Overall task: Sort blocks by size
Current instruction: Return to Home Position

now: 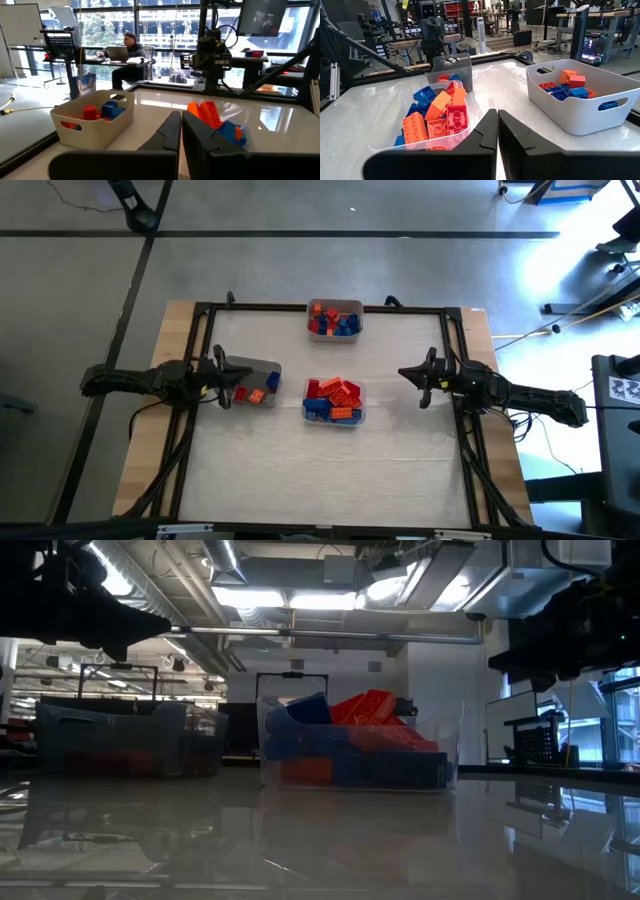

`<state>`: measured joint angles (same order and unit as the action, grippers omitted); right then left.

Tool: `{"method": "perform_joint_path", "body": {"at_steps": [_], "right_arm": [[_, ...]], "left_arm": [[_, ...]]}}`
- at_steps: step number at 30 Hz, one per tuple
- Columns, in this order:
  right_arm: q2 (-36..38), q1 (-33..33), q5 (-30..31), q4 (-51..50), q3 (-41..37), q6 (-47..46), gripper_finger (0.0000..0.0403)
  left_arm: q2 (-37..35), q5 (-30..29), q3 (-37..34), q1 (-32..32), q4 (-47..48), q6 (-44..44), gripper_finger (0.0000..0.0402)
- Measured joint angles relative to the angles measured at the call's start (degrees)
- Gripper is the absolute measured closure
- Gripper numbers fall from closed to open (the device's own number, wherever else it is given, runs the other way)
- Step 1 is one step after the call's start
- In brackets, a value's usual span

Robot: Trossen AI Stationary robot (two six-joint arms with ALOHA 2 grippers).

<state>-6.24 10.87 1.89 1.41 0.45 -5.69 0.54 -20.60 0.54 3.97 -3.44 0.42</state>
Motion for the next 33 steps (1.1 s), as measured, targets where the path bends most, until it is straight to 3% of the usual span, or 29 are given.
{"method": "perform_joint_path", "body": {"at_steps": [33], "right_arm": [[0.0,0.0,0.0,-0.2,0.0,0.0,0.0388]], "left_arm": [[0.0,0.0,0.0,0.0,0.0,1.5,0.0398]]}}
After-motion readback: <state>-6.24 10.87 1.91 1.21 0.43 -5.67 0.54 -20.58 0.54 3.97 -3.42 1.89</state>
